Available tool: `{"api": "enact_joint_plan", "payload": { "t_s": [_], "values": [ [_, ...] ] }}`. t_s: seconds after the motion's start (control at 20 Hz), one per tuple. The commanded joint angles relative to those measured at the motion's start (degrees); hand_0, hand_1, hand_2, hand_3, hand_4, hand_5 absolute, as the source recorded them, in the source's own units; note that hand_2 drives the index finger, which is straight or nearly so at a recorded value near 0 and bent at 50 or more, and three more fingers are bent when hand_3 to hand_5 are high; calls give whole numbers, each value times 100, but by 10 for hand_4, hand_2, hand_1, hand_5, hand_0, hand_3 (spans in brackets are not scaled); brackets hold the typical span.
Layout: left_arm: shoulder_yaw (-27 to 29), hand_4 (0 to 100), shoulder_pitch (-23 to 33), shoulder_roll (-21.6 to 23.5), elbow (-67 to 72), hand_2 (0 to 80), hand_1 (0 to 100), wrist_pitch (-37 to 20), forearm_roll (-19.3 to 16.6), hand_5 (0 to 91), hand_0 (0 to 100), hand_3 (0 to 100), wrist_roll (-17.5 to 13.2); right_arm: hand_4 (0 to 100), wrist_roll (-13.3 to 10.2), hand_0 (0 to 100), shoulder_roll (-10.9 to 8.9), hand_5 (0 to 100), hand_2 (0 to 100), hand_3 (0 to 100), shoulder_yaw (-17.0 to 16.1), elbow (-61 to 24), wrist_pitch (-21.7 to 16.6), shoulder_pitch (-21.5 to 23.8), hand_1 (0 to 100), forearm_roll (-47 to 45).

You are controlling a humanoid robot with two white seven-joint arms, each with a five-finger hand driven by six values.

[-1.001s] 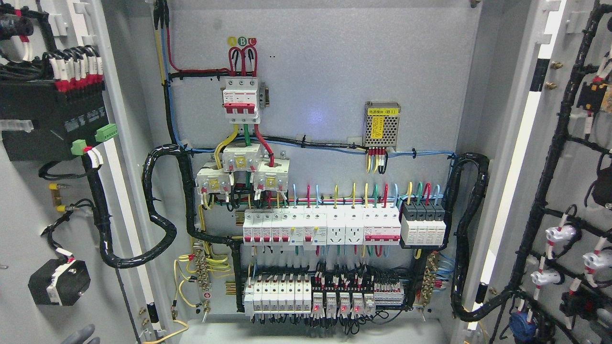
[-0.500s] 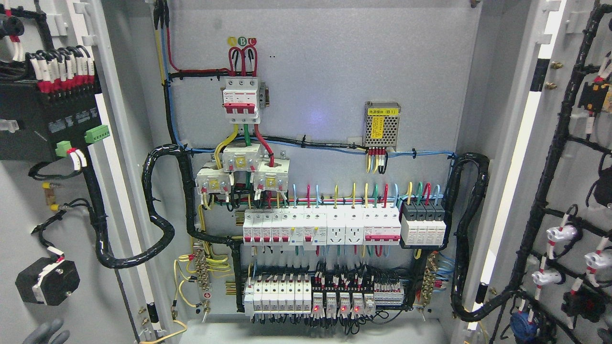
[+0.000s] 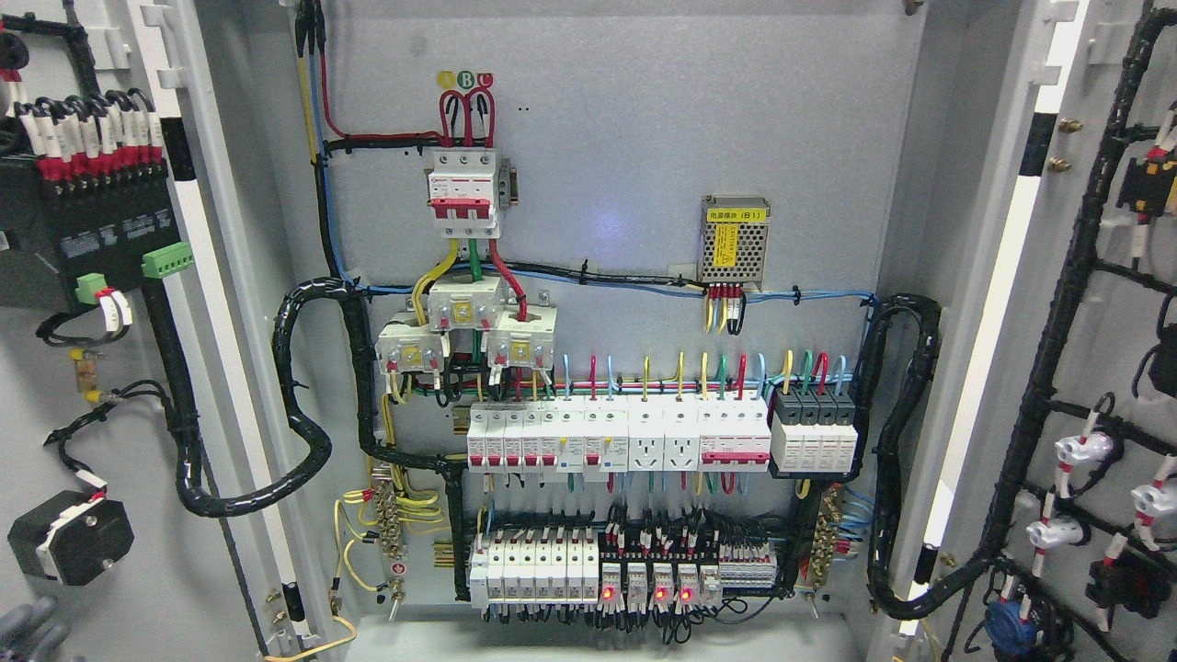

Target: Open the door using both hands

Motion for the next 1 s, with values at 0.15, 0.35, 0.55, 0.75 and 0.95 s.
{"api": "enact_joint_plan", "payload": {
  "t_s": [0.15, 0.35, 0.55, 0.75, 0.95],
  "values": [
    [347, 0, -82, 301, 665, 0, 0, 3, 243, 0, 0, 0, -13, 0, 6, 0, 31, 0, 0, 0, -306, 52, -3, 265, 0, -3],
    [338, 0, -170, 399, 920, 0, 0, 3, 305, 0, 0, 0, -13, 0, 6, 0, 31, 0, 0, 0, -412, 61, -3, 380, 0, -117],
    [321, 0, -285, 442, 1061, 0, 0, 12, 314, 0, 0, 0, -13, 0, 6, 0, 31, 0, 0, 0, -438, 61, -3, 389, 0, -328],
    [303, 0, -390, 539, 1219, 0, 0, 20, 314, 0, 0, 0, -21, 0, 6, 0, 31, 0, 0, 0, -438, 148, -3, 397, 0, -337],
    [268, 0, -513, 557, 1343, 0, 0, 100, 314, 0, 0, 0, -13, 0, 6, 0, 40, 0, 0, 0, -482, 253, -3, 397, 0, -337]
  ]
}}
